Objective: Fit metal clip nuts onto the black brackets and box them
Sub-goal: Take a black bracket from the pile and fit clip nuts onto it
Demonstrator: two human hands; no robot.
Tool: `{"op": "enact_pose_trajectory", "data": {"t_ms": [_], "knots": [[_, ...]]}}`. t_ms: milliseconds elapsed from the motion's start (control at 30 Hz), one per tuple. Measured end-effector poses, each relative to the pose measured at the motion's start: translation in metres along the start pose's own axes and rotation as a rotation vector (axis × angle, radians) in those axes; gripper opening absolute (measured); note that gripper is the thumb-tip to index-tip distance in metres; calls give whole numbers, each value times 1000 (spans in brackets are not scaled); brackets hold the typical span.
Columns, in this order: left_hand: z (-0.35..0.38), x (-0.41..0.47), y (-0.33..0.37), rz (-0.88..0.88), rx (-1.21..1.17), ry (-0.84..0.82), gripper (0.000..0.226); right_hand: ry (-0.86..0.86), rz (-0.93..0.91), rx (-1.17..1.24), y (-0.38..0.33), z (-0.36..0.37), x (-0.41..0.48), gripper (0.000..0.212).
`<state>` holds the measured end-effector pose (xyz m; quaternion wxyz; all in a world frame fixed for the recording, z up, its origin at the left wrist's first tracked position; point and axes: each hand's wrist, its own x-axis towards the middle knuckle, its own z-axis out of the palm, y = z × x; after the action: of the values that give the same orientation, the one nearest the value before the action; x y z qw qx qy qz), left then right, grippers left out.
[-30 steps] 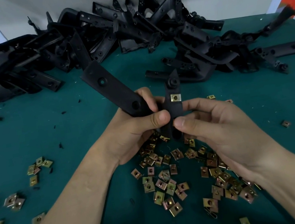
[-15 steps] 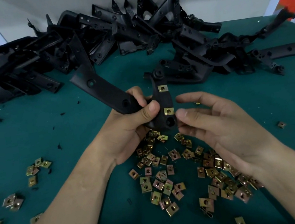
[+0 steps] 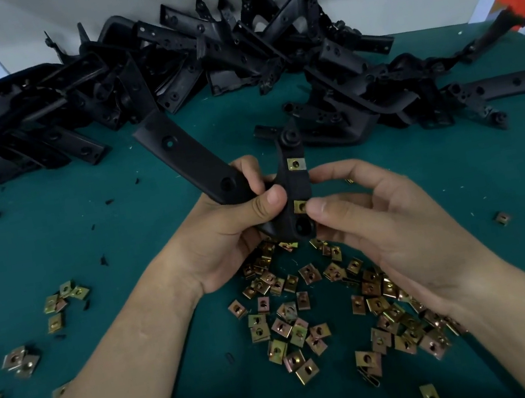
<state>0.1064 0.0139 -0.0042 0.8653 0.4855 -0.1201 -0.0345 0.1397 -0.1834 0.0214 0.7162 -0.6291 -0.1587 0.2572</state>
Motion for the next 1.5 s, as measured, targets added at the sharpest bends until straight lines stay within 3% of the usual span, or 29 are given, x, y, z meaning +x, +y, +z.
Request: {"op": "enact_pose_trajectory", "data": {"t_ms": [433, 567, 767, 933, 1067, 1233, 1300, 1400, 1500], "knots": [[3, -1, 0, -109, 107, 5, 25, -72, 6, 5, 1, -5, 1, 45], [0, -2, 2, -94, 138, 18, 36, -99, 2, -41, 3, -2, 0, 35], [5, -2, -2, -94, 236, 8, 20, 4, 49, 45, 4, -1, 2, 34], [4, -3, 2, -89, 174, 6, 26, -45, 57, 130, 0, -4, 0, 19], [9, -4, -1, -35, 250, 177, 44, 56, 3, 82, -6, -8, 0, 16], [39, -3, -14, 248, 585, 478, 52, 212, -50, -102, -18, -8, -6, 12], [57, -5, -15, 311, 601, 515, 53, 228, -101, -202, -29, -7, -19, 11], [91, -5, -16, 367, 572, 567, 78, 265, -299, -453, -45, -15, -52, 25], [134, -5, -21, 396, 542, 505, 101, 337, -366, -463, -57, -31, -97, 31]]}}
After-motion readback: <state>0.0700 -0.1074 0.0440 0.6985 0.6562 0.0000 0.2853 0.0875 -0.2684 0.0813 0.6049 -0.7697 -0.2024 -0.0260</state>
